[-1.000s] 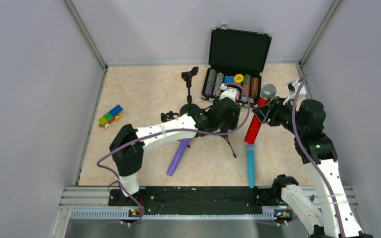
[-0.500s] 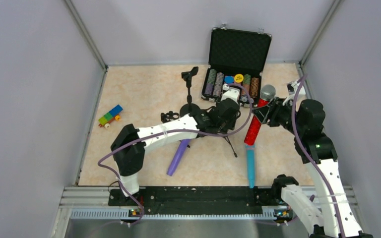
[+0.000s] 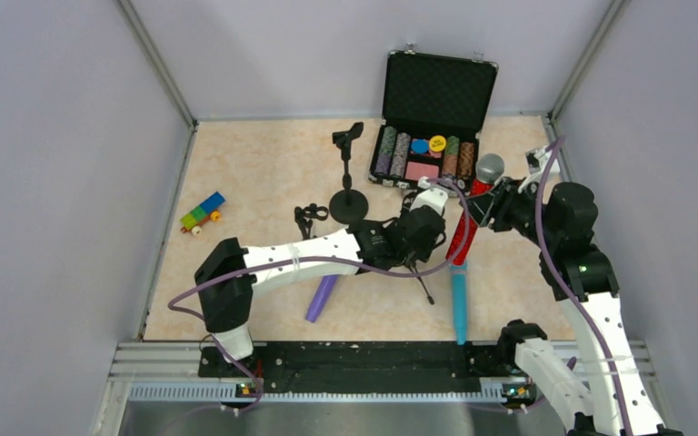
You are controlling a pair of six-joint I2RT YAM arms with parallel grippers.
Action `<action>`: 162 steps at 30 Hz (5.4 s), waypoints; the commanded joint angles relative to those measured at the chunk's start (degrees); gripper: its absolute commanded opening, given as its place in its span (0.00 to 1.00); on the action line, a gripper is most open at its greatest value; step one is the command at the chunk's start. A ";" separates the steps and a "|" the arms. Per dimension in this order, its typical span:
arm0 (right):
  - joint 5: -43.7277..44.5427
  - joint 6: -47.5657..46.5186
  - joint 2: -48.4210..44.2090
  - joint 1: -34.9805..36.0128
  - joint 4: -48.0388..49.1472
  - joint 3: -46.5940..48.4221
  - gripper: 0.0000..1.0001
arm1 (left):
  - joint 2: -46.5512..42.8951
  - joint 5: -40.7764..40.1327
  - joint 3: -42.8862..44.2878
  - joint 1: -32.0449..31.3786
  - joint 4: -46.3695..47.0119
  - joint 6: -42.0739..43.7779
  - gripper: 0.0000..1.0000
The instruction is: Attach the microphones to the stand
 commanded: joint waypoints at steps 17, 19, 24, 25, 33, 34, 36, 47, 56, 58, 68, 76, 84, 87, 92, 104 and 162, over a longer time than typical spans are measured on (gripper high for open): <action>-2.37 2.38 -1.02 -0.45 9.16 0.24 0.00 | -13.00 -2.50 -10.05 -6.37 -2.72 -5.53 0.00; -2.75 2.77 -1.15 -0.45 9.89 -0.35 0.00 | -13.55 -3.64 -10.97 -7.23 -2.44 -6.12 0.00; -3.27 3.41 -1.24 -0.46 10.69 -1.10 0.00 | -13.93 -5.96 -11.96 -9.05 -2.40 -6.45 0.21; -3.35 3.44 -1.26 -0.46 10.78 -1.15 0.00 | -13.85 -6.00 -12.19 -9.29 -2.42 -6.31 0.29; -2.93 3.98 -1.84 -0.45 11.07 -1.85 0.00 | -14.14 -8.48 -12.27 -11.59 -2.88 -5.33 0.75; -3.04 4.11 -1.79 -0.45 11.23 -1.88 0.00 | -14.19 -8.87 -12.31 -11.77 -3.02 -5.19 0.78; -3.15 4.40 -1.77 -0.48 11.42 -2.12 0.00 | -14.34 -9.69 -12.16 -12.15 -3.45 -5.14 0.85; -3.27 4.67 -1.60 -0.48 12.18 -2.49 0.00 | -17.35 -19.74 -12.01 -14.76 -5.14 -3.14 0.92; -3.79 4.71 -1.32 -0.49 12.44 -2.78 0.00 | -25.20 -14.93 -17.49 -14.46 8.41 4.25 0.99; -3.95 4.76 -1.33 -0.45 12.55 -2.81 0.00 | -26.97 -11.77 -18.44 -13.71 11.31 5.51 0.99; -5.27 6.30 -1.13 -0.44 14.13 -3.52 0.00 | -31.76 7.69 -19.07 -1.60 15.15 1.62 0.99; -5.73 6.71 -0.99 -0.48 15.39 -3.87 0.00 | -36.15 26.94 -23.91 12.02 20.40 -6.70 0.99; -7.06 9.02 -0.66 -0.48 20.76 -4.59 0.00 | -38.45 37.80 -29.33 19.95 25.81 -14.02 0.99; -8.20 10.51 0.06 -0.44 24.16 -5.04 0.00 | -39.33 39.32 -31.33 21.84 26.78 -15.97 0.99; -11.35 13.00 2.30 -0.50 30.82 -5.46 0.00 | -40.67 39.25 -33.73 23.34 26.99 -17.49 0.99; -14.15 15.41 6.57 -0.44 42.26 -7.16 0.00 | -38.72 40.51 -35.80 23.58 28.30 -19.63 0.97; 5.15 -1.80 8.24 18.07 46.54 -8.94 0.00 | -29.68 44.10 -35.99 23.58 27.69 -20.71 0.93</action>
